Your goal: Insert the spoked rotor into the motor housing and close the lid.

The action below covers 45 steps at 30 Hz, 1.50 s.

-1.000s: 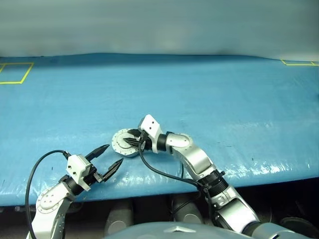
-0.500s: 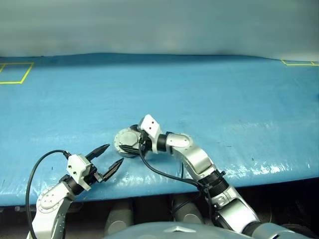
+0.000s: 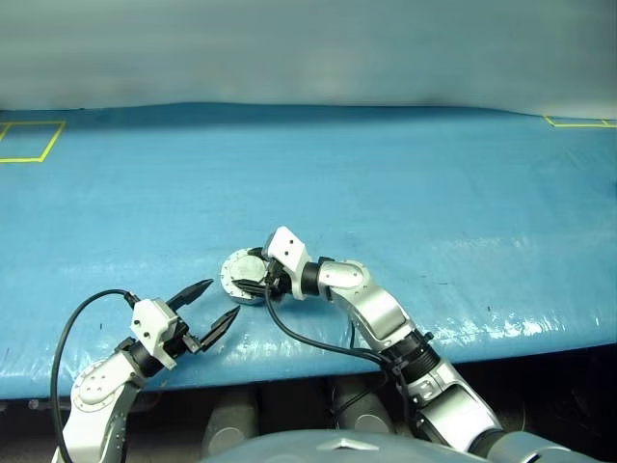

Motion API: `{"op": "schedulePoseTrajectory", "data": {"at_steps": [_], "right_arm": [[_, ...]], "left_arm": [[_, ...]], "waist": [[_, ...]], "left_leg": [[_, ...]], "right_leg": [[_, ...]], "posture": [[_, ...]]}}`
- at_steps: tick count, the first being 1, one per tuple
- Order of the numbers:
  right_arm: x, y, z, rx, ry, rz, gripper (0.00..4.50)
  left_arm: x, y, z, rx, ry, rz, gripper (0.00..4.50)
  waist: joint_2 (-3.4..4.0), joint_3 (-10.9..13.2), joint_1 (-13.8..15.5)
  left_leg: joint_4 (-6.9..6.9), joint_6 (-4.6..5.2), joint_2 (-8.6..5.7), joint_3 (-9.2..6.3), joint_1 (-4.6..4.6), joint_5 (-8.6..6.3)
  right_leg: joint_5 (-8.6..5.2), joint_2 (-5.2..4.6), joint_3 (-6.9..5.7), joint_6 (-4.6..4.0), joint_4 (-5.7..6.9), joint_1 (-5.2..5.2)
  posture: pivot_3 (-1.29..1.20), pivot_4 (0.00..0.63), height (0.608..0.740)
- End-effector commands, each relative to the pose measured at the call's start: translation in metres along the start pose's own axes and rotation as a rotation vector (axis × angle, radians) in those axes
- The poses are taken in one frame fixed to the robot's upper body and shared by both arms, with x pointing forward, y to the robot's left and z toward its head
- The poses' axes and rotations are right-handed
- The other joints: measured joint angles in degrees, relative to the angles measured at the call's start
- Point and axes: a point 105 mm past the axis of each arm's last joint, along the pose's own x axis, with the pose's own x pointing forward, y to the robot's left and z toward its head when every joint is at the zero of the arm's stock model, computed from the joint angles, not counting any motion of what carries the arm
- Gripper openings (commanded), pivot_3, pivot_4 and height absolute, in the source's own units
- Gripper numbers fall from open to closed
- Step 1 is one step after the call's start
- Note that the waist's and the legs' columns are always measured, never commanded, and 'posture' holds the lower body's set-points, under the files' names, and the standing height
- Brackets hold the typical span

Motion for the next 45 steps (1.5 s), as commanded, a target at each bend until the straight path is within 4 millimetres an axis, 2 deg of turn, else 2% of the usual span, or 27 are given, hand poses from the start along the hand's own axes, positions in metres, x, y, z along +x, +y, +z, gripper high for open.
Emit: {"op": "schedulePoseTrajectory", "data": {"at_steps": [1, 11, 33, 42, 45], "right_arm": [[0.0, -0.002, 0.006, -0.001, -0.023, -0.01, 3.0], [0.001, 0.003, 0.023, 0.036, -0.045, 0.017, 3.0], [0.004, -0.006, -0.019, 0.034, 0.123, -0.082, 3.0], [-0.001, -0.011, -0.025, 0.028, 0.147, -0.095, 3.0], [-0.001, -0.011, -0.024, 0.028, 0.143, -0.099, 3.0]], "left_arm": [[0.0, 0.001, 0.005, 0.019, -0.023, 0.007, 3.9], [-0.002, 0.0, 0.003, 0.014, -0.017, 0.009, 3.9], [-0.003, -0.002, 0.002, 0.014, -0.011, 0.015, 3.9], [0.012, 0.007, 0.012, -0.077, -0.082, 0.076, 3.9], [0.02, 0.01, 0.007, -0.088, -0.054, 0.074, 3.28]], "waist": [[0.0, 0.0, 0.0], [0.0, 0.0, 0.03], [-0.03, -0.06, -0.04], [-0.07, -0.26, -0.01], [-0.09, -0.3, 0.03]], "left_leg": [[0.0, 0.0, 0.0, 0.0, 0.0, 0.0], [0.0, 0.0, 0.0, 0.0, 0.0, 0.0], [0.02, 0.0, 0.01, 0.0, 0.07, 0.0], [0.1, 0.0, 0.02, -0.02, 0.11, 0.01], [0.13, 0.0, 0.0, -0.02, 0.11, 0.01]], "right_leg": [[0.0, 0.0, 0.0, 0.0, 0.0, 0.0], [0.0, -0.01, 0.0, 0.0, 0.0, 0.0], [0.0, 0.0, 0.0, 0.0, 0.04, 0.03], [0.0, 0.01, -0.01, 0.0, 0.08, 0.09], [0.01, 0.01, -0.01, 0.01, 0.08, 0.11]], "posture": [[0.0, 0.15, 0.74], [0.0, 0.15, 0.74], [0.0, 0.15, 0.74], [0.0, 0.15, 0.74], [0.0, 0.15, 0.74]]}}
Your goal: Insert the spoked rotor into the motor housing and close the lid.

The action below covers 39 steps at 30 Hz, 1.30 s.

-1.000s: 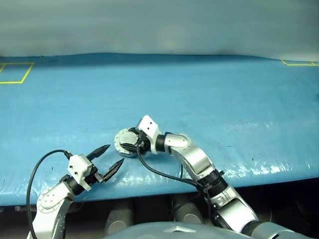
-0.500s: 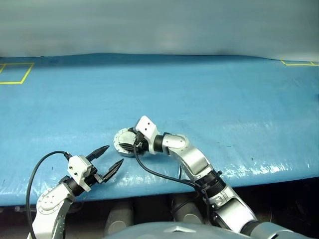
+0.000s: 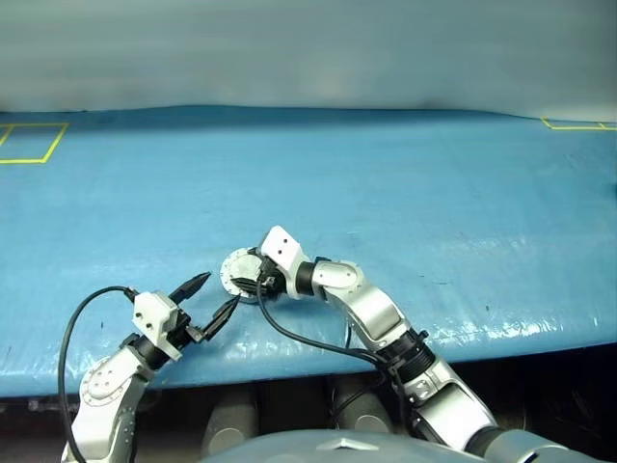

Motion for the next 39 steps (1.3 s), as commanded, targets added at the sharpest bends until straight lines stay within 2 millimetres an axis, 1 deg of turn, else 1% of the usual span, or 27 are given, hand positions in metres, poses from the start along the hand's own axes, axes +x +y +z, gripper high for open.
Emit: {"op": "schedulePoseTrajectory", "data": {"at_steps": [1, 4, 9, 10, 13, 18, 22, 25, 27, 29, 30, 33, 35, 37, 39], "right_arm": [[-0.003, -0.008, -0.019, 0.021, 0.075, -0.045, 3.0], [-0.004, -0.008, -0.018, 0.021, 0.073, -0.049, 3.0], [-0.006, -0.011, -0.019, 0.023, 0.074, -0.062, 3.0], [-0.006, -0.011, -0.019, 0.022, 0.073, -0.063, 3.0], [-0.006, -0.01, -0.018, 0.022, 0.071, -0.062, 3.0], [-0.006, -0.01, -0.016, 0.029, 0.061, -0.06, 3.0], [-0.006, -0.009, -0.013, 0.04, 0.046, -0.053, 3.0], [-0.008, -0.005, -0.008, 0.049, 0.015, -0.015, 3.0], [-0.01, -0.004, -0.006, 0.045, 0.008, -0.009, 3.75], [-0.013, -0.006, 0.006, 0.037, -0.041, -0.02, 4.36], [-0.016, -0.006, 0.014, 0.036, -0.074, -0.011, 4.46], [-0.027, -0.005, 0.036, 0.078, -0.171, 0.003, 4.46], [-0.036, -0.009, 0.047, 0.147, -0.232, -0.015, 4.46], [-0.047, -0.017, 0.051, 0.239, -0.274, -0.046, 4.46], [-0.056, -0.024, 0.043, 0.358, -0.27, -0.069, 4.46]], "left_arm": [[0.008, 0.001, 0.0, -0.008, 0.008, -0.012, 2.92], [0.01, 0.001, -0.005, 0.006, 0.028, -0.026, 1.92], [0.012, 0.004, -0.004, 0.027, 0.031, -0.022, 0.25], [0.012, 0.004, -0.005, 0.033, 0.035, -0.022, 0.02], [0.012, 0.011, -0.007, 0.068, 0.063, 0.026, 0.02], [0.009, 0.012, -0.024, 0.113, 0.21, 0.032, 0.02], [0.01, 0.007, -0.024, 0.109, 0.211, 0.013, 0.02], [0.011, 0.005, -0.023, 0.11, 0.204, 0.008, 0.02], [0.011, 0.004, -0.023, 0.107, 0.196, 0.0, 0.0], [0.012, 0.003, -0.023, 0.105, 0.195, -0.002, 0.0], [0.012, 0.002, -0.023, 0.103, 0.196, -0.005, 0.0], [0.012, 0.001, -0.024, 0.099, 0.196, -0.009, 0.0], [0.012, -0.001, -0.025, 0.094, 0.198, -0.017, 0.0], [0.012, -0.003, -0.026, 0.089, 0.196, -0.021, 0.0], [0.012, -0.004, -0.026, 0.089, 0.193, -0.024, 0.0]], "waist": [[0.0, -0.02, 0.02], [0.03, -0.05, 0.06], [0.05, -0.06, 0.23], [0.04, -0.07, 0.26], [0.04, -0.08, 0.32], [0.13, -0.19, 0.39], [0.22, -0.29, 0.44], [0.2, -0.3, 0.53], [0.2, -0.31, 0.61], [0.19, -0.31, 0.68], [0.2, -0.3, 0.7], [0.23, -0.27, 0.83], [0.26, -0.23, 0.88], [0.26, -0.23, 0.92], [0.24, -0.24, 0.98]], "left_leg": [[0.0, 0.0, 0.0, 0.0, 0.0, 0.0], [0.02, 0.0, -0.02, 0.0, 0.0, 0.0], [0.02, 0.0, -0.02, -0.01, -0.01, 0.0], [0.03, 0.0, -0.02, -0.01, -0.01, 0.0], [0.03, 0.0, -0.02, -0.01, -0.01, 0.0], [0.03, 0.0, -0.03, -0.03, 0.0, 0.0], [0.03, 0.0, -0.04, -0.02, 0.0, 0.0], [0.02, 0.0, -0.04, -0.03, 0.0, 0.0], [0.02, 0.0, -0.05, -0.03, -0.01, 0.0], [-0.01, -0.01, -0.05, -0.02, -0.01, 0.0], [-0.02, -0.01, -0.05, -0.02, -0.02, 0.0], [-0.02, -0.01, -0.05, -0.03, -0.05, 0.0], [-0.02, -0.01, -0.05, -0.03, -0.08, 0.0], [-0.02, -0.01, -0.05, -0.03, -0.08, 0.0], [-0.03, -0.01, -0.05, -0.05, -0.09, 0.0]], "right_leg": [[0.0, 0.0, 0.0, 0.0, 0.0, 0.0], [0.0, 0.0, 0.0, 0.0, 0.0, 0.01], [0.0, -0.01, 0.0, 0.0, 0.0, 0.01], [0.0, -0.01, 0.0, 0.0, 0.0, 0.01], [0.0, -0.01, 0.0, 0.0, -0.01, 0.02], [0.0, -0.02, 0.0, 0.01, -0.01, 0.03], [0.0, -0.04, 0.0, 0.01, -0.02, 0.03], [0.0, -0.04, -0.01, 0.01, -0.02, 0.03], [0.0, -0.05, -0.01, 0.01, -0.03, 0.03], [0.0, -0.06, -0.01, 0.01, -0.07, 0.03], [0.0, -0.06, -0.01, 0.01, -0.07, 0.02], [0.0, -0.05, -0.02, 0.01, -0.07, -0.01], [0.0, -0.06, -0.02, 0.01, -0.07, -0.02], [0.0, -0.06, -0.02, 0.01, -0.08, -0.03], [0.0, -0.06, -0.02, 0.01, -0.08, -0.03]], "posture": [[0.0, 0.15, 0.74], [0.0, 0.15, 0.74], [0.0, 0.15, 0.74], [0.0, 0.15, 0.74], [0.0, 0.15, 0.74], [0.0, 0.15, 0.74], [0.0, 0.15, 0.74], [0.0, 0.15, 0.74], [0.0, 0.15, 0.74], [0.0, 0.15, 0.74], [0.0, 0.15, 0.74], [0.0, 0.15, 0.74], [0.0, 0.15, 0.74], [0.0, 0.15, 0.74], [0.0, 0.15, 0.74]]}}
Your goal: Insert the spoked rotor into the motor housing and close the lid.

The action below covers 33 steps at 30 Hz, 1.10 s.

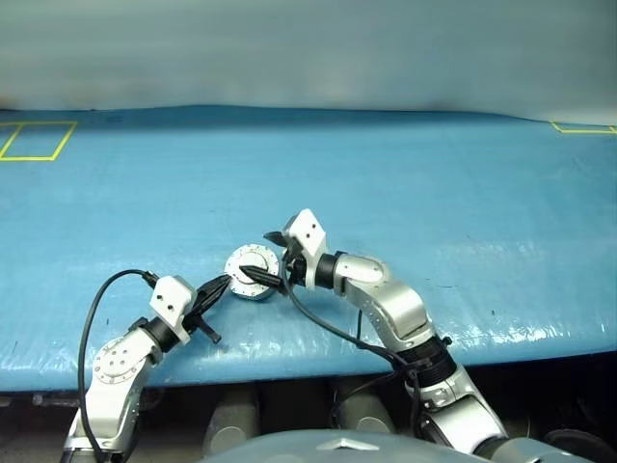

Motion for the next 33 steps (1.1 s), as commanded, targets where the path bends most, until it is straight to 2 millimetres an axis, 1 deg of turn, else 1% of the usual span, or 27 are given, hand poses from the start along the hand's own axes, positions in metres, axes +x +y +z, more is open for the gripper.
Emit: {"op": "schedulePoseTrajectory", "data": {"at_steps": [1, 4, 6, 8, 12, 18, 20, 22, 27, 28, 29, 32, 33], "right_arm": [[-0.019, -0.012, 0.0, 0.174, -0.026, -0.052, 4.46], [-0.032, -0.021, -0.023, 0.371, 0.02, -0.086, 4.46], [-0.036, -0.021, -0.038, 0.493, 0.045, -0.077, 4.46], [-0.036, -0.018, -0.048, 0.571, 0.068, -0.06, 4.46], [-0.029, -0.015, -0.056, 0.701, 0.068, -0.032, 4.46], [-0.013, -0.011, -0.059, 0.781, 0.069, 0.004, 4.46], [-0.011, -0.013, -0.061, 0.807, 0.06, -0.007, 4.07], [-0.011, -0.014, -0.058, 0.834, 0.036, 0.003, 3.56], [-0.014, -0.016, -0.053, 0.897, -0.006, 0.016, 1.88], [-0.014, -0.016, -0.053, 0.904, -0.005, 0.015, 1.66], [-0.014, -0.016, -0.054, 0.908, -0.002, 0.013, 1.33], [-0.015, -0.016, -0.058, 0.903, 0.016, 0.0, 1.33], [-0.015, -0.017, -0.061, 0.894, 0.027, -0.016, 1.24]], "left_arm": [[0.0, -0.01, -0.013, -0.03, 0.046, -0.03, 0.0], [0.0, -0.011, -0.014, -0.029, 0.044, -0.032, 0.0], [0.001, -0.011, -0.014, -0.028, 0.043, -0.035, 0.0], [0.001, -0.011, -0.014, -0.027, 0.041, -0.038, 0.0], [0.002, -0.011, -0.013, -0.02, 0.039, -0.042, 0.0], [0.003, -0.01, -0.013, -0.009, 0.039, -0.04, 0.0], [0.003, -0.009, -0.013, -0.005, 0.039, -0.037, 0.0], [0.003, -0.009, -0.013, -0.005, 0.039, -0.034, 0.0], [0.001, -0.01, -0.015, -0.007, 0.046, -0.032, 0.0], [0.001, -0.01, -0.015, -0.008, 0.048, -0.034, 0.0], [0.0, -0.011, -0.016, -0.009, 0.049, -0.036, 0.0], [0.0, -0.011, -0.016, -0.009, 0.049, -0.038, 0.0], [0.0, -0.011, -0.016, -0.008, 0.048, -0.037, 0.0]], "waist": [[-0.03, -0.02, 0.06], [-0.01, -0.01, 0.07], [0.05, 0.03, -0.02], [0.11, 0.07, -0.11], [0.15, 0.09, -0.14], [0.15, 0.09, -0.05], [0.15, 0.09, -0.05], [0.15, 0.09, -0.05], [0.18, 0.11, -0.12], [0.19, 0.11, -0.1], [0.19, 0.11, -0.09], [0.2, 0.12, -0.1], [0.2, 0.12, -0.1]], "left_leg": [[0.0, 0.0, 0.0, 0.0, 0.0, 0.0], [-0.03, 0.0, -0.02, 0.01, -0.02, 0.0], [-0.04, 0.0, -0.01, 0.03, -0.03, 0.0], [-0.05, 0.0, 0.01, 0.03, -0.03, 0.0], [-0.05, 0.0, 0.03, 0.02, -0.03, 0.0], [-0.05, 0.0, -0.01, 0.03, -0.04, 0.0], [-0.05, 0.0, 0.0, 0.01, -0.04, 0.0], [-0.05, 0.0, 0.0, 0.01, -0.05, 0.0], [-0.06, -0.01, 0.0, 0.02, -0.05, 0.0], [-0.07, 0.0, 0.0, 0.02, -0.05, 0.0], [-0.07, 0.0, 0.0, 0.01, -0.05, 0.0], [-0.07, 0.0, 0.0, 0.02, -0.05, 0.0], [-0.07, 0.0, 0.0, 0.02, -0.05, 0.0]], "right_leg": [[0.0, 0.0, 0.0, 0.0, -0.02, 0.01], [0.0, -0.04, 0.0, 0.0, -0.07, 0.0], [0.0, -0.04, 0.0, 0.0, -0.06, -0.02], [0.0, -0.02, 0.0, 0.0, -0.05, -0.04], [-0.01, 0.02, 0.0, 0.0, -0.03, -0.05], [-0.01, -0.02, 0.0, 0.01, -0.08, -0.03], [-0.01, -0.01, 0.0, 0.01, -0.07, -0.03], [-0.01, -0.01, 0.0, 0.01, -0.07, -0.04], [-0.01, -0.01, 0.0, 0.01, -0.08, -0.04], [-0.01, -0.01, 0.0, 0.01, -0.07, -0.04], [-0.01, -0.01, 0.0, 0.01, -0.07, -0.05], [-0.01, -0.01, 0.0, 0.01, -0.07, -0.05], [-0.01, -0.01, 0.0, 0.01, -0.07, -0.05]], "posture": [[0.0, 0.15, 0.74], [0.0, 0.15, 0.74], [0.0, 0.15, 0.74], [0.0, 0.15, 0.74], [0.0, 0.15, 0.74], [0.0, 0.15, 0.74], [0.0, 0.15, 0.74], [0.0, 0.15, 0.74], [0.0, 0.15, 0.74], [0.0, 0.15, 0.74], [0.0, 0.15, 0.74], [0.0, 0.15, 0.74], [0.0, 0.15, 0.74]]}}
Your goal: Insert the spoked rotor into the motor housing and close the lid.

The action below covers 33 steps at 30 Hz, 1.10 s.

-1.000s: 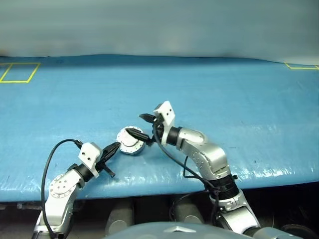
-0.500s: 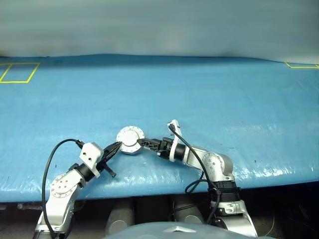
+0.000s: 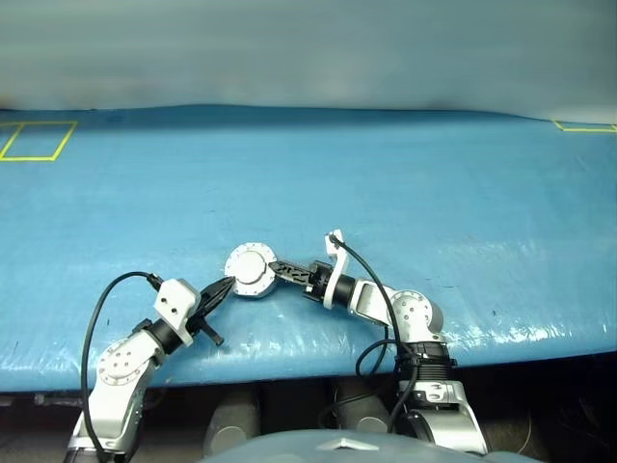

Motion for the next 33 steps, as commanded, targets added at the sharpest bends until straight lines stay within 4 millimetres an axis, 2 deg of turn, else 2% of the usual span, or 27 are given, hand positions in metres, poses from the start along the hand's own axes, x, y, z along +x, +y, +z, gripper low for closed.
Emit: {"op": "schedulePoseTrajectory", "data": {"at_steps": [1, 5, 9, 12, 15, 18, 21, 24, 28, 30, 32, 33], "right_arm": [[0.003, 0.002, 0.001, -0.024, -0.002, -0.007, 1.17], [0.003, 0.002, 0.001, -0.031, 0.0, -0.015, 1.17], [0.002, 0.006, 0.012, 0.01, -0.058, 0.009, 1.17], [-0.001, 0.01, 0.026, 0.06, -0.133, 0.033, 1.17], [-0.004, 0.018, 0.039, 0.106, -0.209, 0.075, 1.17], [-0.009, 0.032, 0.054, 0.139, -0.284, 0.14, 1.17], [-0.014, 0.047, 0.066, 0.128, -0.33, 0.196, 1.17], [-0.015, 0.056, 0.07, 0.093, -0.332, 0.211, 1.17], [-0.017, 0.067, 0.074, 0.076, -0.335, 0.253, 1.17], [-0.018, 0.071, 0.074, 0.076, -0.336, 0.264, 1.17], [-0.017, 0.074, 0.073, 0.074, -0.332, 0.275, 1.17], [-0.017, 0.076, 0.073, 0.074, -0.328, 0.279, 1.17]], "left_arm": [[-0.001, -0.008, -0.012, -0.016, 0.051, -0.025, 0.0], [0.001, -0.001, -0.008, -0.051, 0.013, 0.055, 0.0], [0.012, 0.015, 0.003, -0.388, -0.072, 0.225, 0.0], [0.014, 0.04, 0.014, -0.65, -0.2, 0.393, 0.0], [0.015, 0.047, 0.023, -0.82, -0.316, 0.399, 0.0], [0.018, 0.04, 0.034, -0.839, -0.391, 0.326, 0.0], [0.024, 0.032, 0.04, -0.914, -0.438, 0.269, 0.6], [0.03, 0.022, 0.047, -0.979, -0.474, 0.197, 1.63], [0.034, 0.008, 0.061, -1.094, -0.556, 0.059, 2.92], [0.036, 0.002, 0.063, -1.125, -0.555, 0.002, 3.71], [0.037, -0.005, 0.069, -1.18, -0.572, -0.072, 4.33], [0.036, -0.007, 0.073, -1.213, -0.591, -0.115, 4.45]], "waist": [[0.0, 0.0, -0.02], [0.02, 0.0, -0.16], [-0.03, 0.03, 0.03], [-0.03, 0.12, -0.06], [-0.15, 0.21, -0.33], [-0.16, 0.23, -0.44], [-0.15, 0.25, -0.55], [-0.15, 0.25, -0.64], [-0.15, 0.25, -0.63], [-0.15, 0.25, -0.67], [-0.15, 0.25, -0.73], [-0.15, 0.25, -0.76]], "left_leg": [[0.0, 0.0, 0.0, 0.0, 0.0, 0.0], [0.0, 0.0, 0.01, 0.0, 0.0, 0.0], [0.04, 0.0, -0.01, -0.02, 0.0, 0.0], [0.09, 0.01, 0.02, -0.14, -0.05, 0.01], [0.1, 0.01, 0.03, -0.24, -0.17, 0.01], [0.04, -0.01, 0.0, -0.25, -0.36, -0.02], [0.02, -0.04, -0.02, -0.25, -0.53, -0.08], [0.08, -0.05, -0.02, -0.24, -0.99, -0.09], [0.08, -0.04, -0.02, -0.26, -1.02, -0.09], [0.09, -0.04, -0.02, -0.25, -1.02, -0.09], [0.1, -0.04, -0.02, -0.25, -1.02, -0.09], [0.11, -0.04, -0.02, -0.25, -1.02, -0.08]], "right_leg": [[0.0, 0.0, 0.0, 0.0, 0.0, 0.0], [0.0, 0.0, 0.0, 0.0, 0.0, 0.0], [0.01, -0.02, -0.01, 0.02, 0.0, 0.03], [0.01, 0.02, -0.13, 0.03, 0.03, 0.03], [0.02, 0.05, -0.21, 0.04, 0.02, -0.01], [0.0, 0.05, -0.21, 0.06, -0.09, -0.13], [-0.03, 0.05, -0.2, 0.12, -0.19, -0.23], [0.03, 0.05, -0.19, 0.2, -0.21, -0.6], [0.01, 0.06, -0.2, 0.17, -0.16, -0.66], [-0.01, 0.06, -0.19, 0.15, -0.16, -0.66], [-0.01, 0.06, -0.19, 0.14, -0.16, -0.66], [-0.01, 0.06, -0.19, 0.14, -0.15, -0.66]], "posture": [[0.0, 0.15, 0.74], [0.0, 0.15, 0.74], [0.0, 0.15, 0.74], [0.0, 0.15, 0.74], [0.0, 0.15, 0.74], [0.0, 0.15, 0.74], [0.0, 0.15, 0.74], [0.0, 0.15, 0.74], [0.0, 0.15, 0.74], [0.0, 0.15, 0.74], [0.0, 0.15, 0.74], [0.0, 0.15, 0.74]]}}
